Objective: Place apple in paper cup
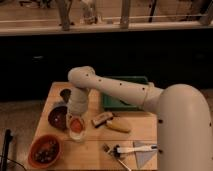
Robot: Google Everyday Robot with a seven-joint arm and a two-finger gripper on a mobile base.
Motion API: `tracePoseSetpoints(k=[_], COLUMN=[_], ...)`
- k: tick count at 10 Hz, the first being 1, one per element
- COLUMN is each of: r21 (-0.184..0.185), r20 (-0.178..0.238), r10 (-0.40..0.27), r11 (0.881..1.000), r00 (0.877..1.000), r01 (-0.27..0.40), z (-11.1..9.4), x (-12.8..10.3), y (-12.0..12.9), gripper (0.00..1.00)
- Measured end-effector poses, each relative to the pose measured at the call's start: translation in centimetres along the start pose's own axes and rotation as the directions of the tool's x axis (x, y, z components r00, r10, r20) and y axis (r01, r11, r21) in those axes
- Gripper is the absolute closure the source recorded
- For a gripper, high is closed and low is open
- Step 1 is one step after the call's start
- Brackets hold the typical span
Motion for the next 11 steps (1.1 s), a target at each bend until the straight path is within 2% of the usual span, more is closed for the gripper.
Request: tracePoseSetpoints(k=[1, 2, 6, 11], r21=[-0.001, -0.001, 0.003, 0.001], r20=[0.003, 0.006, 0.018, 0.005], r10=[-0.003, -0.005, -0.011, -0.028], r11=[1.0, 1.0, 1.0, 1.0], r00=[1.0, 1.0, 1.0, 1.0], r01=[0.003, 0.005, 0.011, 0.028], z=[0.0, 0.0, -0.1, -1.4], x=[0.1, 0.1, 0.2, 0.2], y=[-0.1, -0.1, -0.1, 0.0], gripper=[0.23, 0.2, 0.2, 0.2])
